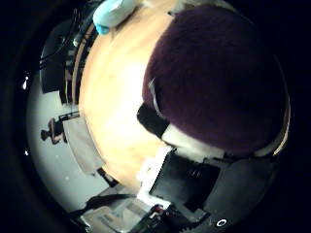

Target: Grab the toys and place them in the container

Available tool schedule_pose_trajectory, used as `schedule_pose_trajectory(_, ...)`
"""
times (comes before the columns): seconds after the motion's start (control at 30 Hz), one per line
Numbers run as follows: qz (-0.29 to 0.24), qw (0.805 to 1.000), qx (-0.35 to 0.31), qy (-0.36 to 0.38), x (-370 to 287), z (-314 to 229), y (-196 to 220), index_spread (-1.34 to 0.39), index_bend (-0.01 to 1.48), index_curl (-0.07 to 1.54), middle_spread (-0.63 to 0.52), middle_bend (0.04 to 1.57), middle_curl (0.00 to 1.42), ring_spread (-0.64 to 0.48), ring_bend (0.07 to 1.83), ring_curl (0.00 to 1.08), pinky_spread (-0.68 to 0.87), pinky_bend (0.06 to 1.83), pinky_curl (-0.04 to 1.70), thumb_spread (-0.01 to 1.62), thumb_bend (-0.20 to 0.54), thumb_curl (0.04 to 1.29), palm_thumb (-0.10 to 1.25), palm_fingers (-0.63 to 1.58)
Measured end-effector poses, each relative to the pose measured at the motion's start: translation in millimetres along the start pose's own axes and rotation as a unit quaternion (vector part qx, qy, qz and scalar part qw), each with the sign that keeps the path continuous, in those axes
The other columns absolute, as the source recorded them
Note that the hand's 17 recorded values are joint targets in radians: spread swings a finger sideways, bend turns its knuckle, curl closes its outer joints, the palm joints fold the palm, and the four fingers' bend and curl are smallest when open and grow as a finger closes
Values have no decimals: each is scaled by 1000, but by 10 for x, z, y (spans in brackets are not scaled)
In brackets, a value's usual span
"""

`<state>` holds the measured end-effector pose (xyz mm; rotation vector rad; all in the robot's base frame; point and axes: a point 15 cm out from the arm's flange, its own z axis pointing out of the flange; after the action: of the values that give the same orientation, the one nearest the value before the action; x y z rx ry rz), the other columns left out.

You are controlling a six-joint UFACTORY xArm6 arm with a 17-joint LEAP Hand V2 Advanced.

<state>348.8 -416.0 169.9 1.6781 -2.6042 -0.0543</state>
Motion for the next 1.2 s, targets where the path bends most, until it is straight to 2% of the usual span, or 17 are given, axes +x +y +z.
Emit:
schedule_pose_trajectory(0.1, 0, 1000, -1, -7, -34, -21, 5, -418, 813, 596, -282, 991, 686, -255, 1238, 525, -362, 1190, 460, 1098, -12, 292, 582, 1366)
schedule_pose_trajectory(0.27, -1, 1000, -8, -10, -40, -122, 17, -370, 888, 637, -255, 1073, 684, -239, 1283, 539, -341, 1225, 490, 1124, -11, 290, 628, 1325)
schedule_pose_trajectory(0.67, -6, 1000, -13, -12, 4, -321, 37, -329, 949, 655, -221, 1150, 650, -229, 1331, 541, -324, 1246, 528, 1162, -11, 281, 665, 1287)
schedule_pose_trajectory(0.83, -8, 1000, 2, -6, -10, -575, 31, -320, 962, 655, -211, 1164, 634, -221, 1338, 539, -323, 1249, 538, 1170, -16, 278, 671, 1281)
schedule_pose_trajectory(1.2, -36, 999, 30, -15, -423, -1070, 13, -313, 976, 650, -203, 1194, 609, -213, 1350, 534, -324, 1248, 556, 1181, -15, 271, 685, 1273)
